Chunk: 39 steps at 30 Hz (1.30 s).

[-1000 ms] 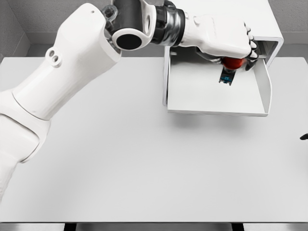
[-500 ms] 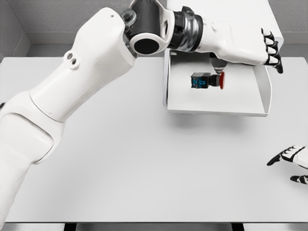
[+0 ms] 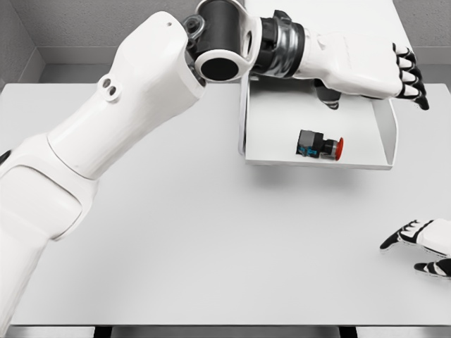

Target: Slide open multi-storey tabletop storage cabinets and put open load switch and slide close multi-storey tabletop storage cabinets

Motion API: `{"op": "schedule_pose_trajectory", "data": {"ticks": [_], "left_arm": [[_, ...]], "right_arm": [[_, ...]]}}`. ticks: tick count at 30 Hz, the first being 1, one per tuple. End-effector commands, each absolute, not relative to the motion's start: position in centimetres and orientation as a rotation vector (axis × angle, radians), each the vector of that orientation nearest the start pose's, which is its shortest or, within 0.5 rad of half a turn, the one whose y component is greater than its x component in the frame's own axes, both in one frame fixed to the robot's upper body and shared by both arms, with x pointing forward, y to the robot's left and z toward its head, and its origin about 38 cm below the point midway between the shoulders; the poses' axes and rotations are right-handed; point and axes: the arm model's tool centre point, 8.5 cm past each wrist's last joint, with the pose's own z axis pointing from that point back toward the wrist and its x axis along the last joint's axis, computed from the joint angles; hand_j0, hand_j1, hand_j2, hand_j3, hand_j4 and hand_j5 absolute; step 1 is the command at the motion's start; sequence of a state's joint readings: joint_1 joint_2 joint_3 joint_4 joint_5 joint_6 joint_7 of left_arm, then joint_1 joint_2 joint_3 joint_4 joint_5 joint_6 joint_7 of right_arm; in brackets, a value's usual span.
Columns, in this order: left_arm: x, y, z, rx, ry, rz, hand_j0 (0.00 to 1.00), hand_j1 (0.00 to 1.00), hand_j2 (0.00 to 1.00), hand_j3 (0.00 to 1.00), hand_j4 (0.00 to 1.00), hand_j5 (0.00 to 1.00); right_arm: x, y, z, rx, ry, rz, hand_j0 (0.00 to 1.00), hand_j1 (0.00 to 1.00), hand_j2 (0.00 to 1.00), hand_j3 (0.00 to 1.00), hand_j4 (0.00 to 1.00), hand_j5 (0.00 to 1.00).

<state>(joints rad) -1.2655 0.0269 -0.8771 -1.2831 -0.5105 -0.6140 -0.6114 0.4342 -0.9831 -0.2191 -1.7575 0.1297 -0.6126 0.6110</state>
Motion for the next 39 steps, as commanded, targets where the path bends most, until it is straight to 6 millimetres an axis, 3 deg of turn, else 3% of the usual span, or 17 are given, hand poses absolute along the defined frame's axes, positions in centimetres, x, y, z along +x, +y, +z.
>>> {"op": "schedule_pose_trajectory", "data": {"ticks": [1, 3, 4, 5, 6, 7, 10, 11, 14, 17, 19, 21, 22, 27, 31, 34, 39], "left_arm": [[39.9, -2.0, 42.2, -0.150, 1.940, 2.205, 1.00, 1.00, 1.00, 1.00, 1.00, 1.00], [36.6, 8.2, 48.9, -0.160, 2.057, 2.054, 1.00, 1.00, 1.00, 1.00, 1.00, 1.00], [35.8, 13.0, 50.9, -0.174, 2.137, 2.034, 1.00, 1.00, 1.00, 1.00, 1.00, 1.00], [36.0, 16.4, 51.6, -0.194, 2.196, 2.066, 1.00, 1.00, 1.00, 1.00, 1.00, 1.00], [36.4, 19.8, 51.3, -0.291, 2.218, 2.143, 1.00, 1.00, 1.00, 1.00, 1.00, 1.00], [37.7, 23.2, 48.3, -0.327, 2.272, 2.271, 1.00, 1.00, 1.00, 1.00, 1.00, 1.00], [38.2, 26.4, 43.7, -0.285, 2.451, 2.279, 1.00, 1.00, 1.00, 1.00, 1.00, 1.00], [38.3, 26.5, 42.9, -0.270, 2.457, 2.301, 1.00, 1.00, 1.00, 1.00, 1.00, 1.00], [39.0, 25.0, 37.1, -0.212, 2.429, 2.413, 1.00, 1.00, 1.00, 1.00, 1.00, 1.00], [39.2, 23.9, 34.7, -0.200, 2.397, 2.461, 1.00, 1.00, 1.00, 1.00, 1.00, 1.00], [39.5, 22.7, 32.6, -0.229, 2.341, 2.508, 1.00, 1.00, 1.00, 1.00, 1.00, 1.00], [38.7, 22.3, 26.9, -0.136, 2.278, 2.663, 1.00, 1.00, 1.00, 1.00, 1.00, 1.00], [38.7, 21.0, 26.4, -0.117, 2.270, 2.645, 1.00, 1.00, 1.00, 1.00, 1.00, 1.00], [39.0, 21.6, 25.6, -0.139, 2.253, 2.686, 1.00, 1.00, 1.00, 1.00, 1.00, 1.00], [40.7, 24.2, 24.0, -0.186, 2.283, 2.796, 1.00, 1.00, 1.00, 1.00, 1.00, 1.00], [40.4, 23.7, 22.9, -0.131, 2.255, 2.826, 1.00, 1.00, 1.00, 1.00, 1.00, 1.00], [40.5, 25.6, 23.5, -0.201, 2.212, 2.879, 1.00, 1.00, 1.00, 1.00, 1.00, 1.00]], "right_arm": [[25.1, -41.5, 15.5, -0.127, -1.238, 1.754, 0.73, 0.73, 0.73, 0.73, 0.73, 0.73], [25.4, -41.1, 15.4, -0.118, -1.246, 1.763, 0.73, 0.73, 0.73, 0.73, 0.73, 0.73], [25.5, -40.8, 15.3, -0.109, -1.249, 1.767, 0.73, 0.73, 0.73, 0.73, 0.73, 0.73], [25.8, -40.4, 15.3, -0.101, -1.257, 1.777, 0.73, 0.73, 0.73, 0.73, 0.73, 0.73], [26.2, -40.0, 15.4, -0.097, -1.267, 1.784, 0.73, 0.73, 0.73, 0.73, 0.73, 0.73], [26.3, -39.7, 15.3, -0.085, -1.266, 1.796, 0.73, 0.73, 0.73, 0.73, 0.73, 0.73], [27.4, -38.3, 15.5, -0.066, -1.293, 1.833, 0.72, 0.72, 0.72, 0.72, 0.72, 0.72], [27.6, -38.3, 15.8, -0.074, -1.298, 1.836, 0.72, 0.72, 0.72, 0.72, 0.72, 0.72], [28.5, -38.2, 16.8, -0.104, -1.324, 1.844, 0.72, 0.72, 0.72, 0.72, 0.72, 0.72], [29.2, -38.2, 17.8, -0.133, -1.344, 1.854, 0.72, 0.72, 0.72, 0.72, 0.72, 0.72], [29.5, -38.2, 18.2, -0.145, -1.352, 1.858, 0.57, 0.57, 0.57, 0.57, 0.57, 0.57], [29.7, -38.2, 18.6, -0.155, -1.360, 1.861, 0.46, 0.46, 0.46, 0.46, 0.46, 0.46], [29.8, -38.1, 18.7, -0.157, -1.364, 1.861, 0.44, 0.44, 0.44, 0.44, 0.44, 0.44], [31.0, -37.9, 20.8, -0.183, -1.439, 1.839, 0.45, 0.45, 0.45, 0.45, 0.45, 0.45], [31.4, -37.9, 21.6, -0.204, -1.452, 1.848, 0.50, 0.50, 0.50, 0.50, 0.50, 0.50], [31.8, -38.0, 22.3, -0.225, -1.457, 1.859, 0.50, 0.50, 0.50, 0.50, 0.50, 0.50], [32.1, -37.8, 22.9, -0.235, -1.475, 1.862, 0.51, 0.51, 0.51, 0.51, 0.51, 0.51]]}}
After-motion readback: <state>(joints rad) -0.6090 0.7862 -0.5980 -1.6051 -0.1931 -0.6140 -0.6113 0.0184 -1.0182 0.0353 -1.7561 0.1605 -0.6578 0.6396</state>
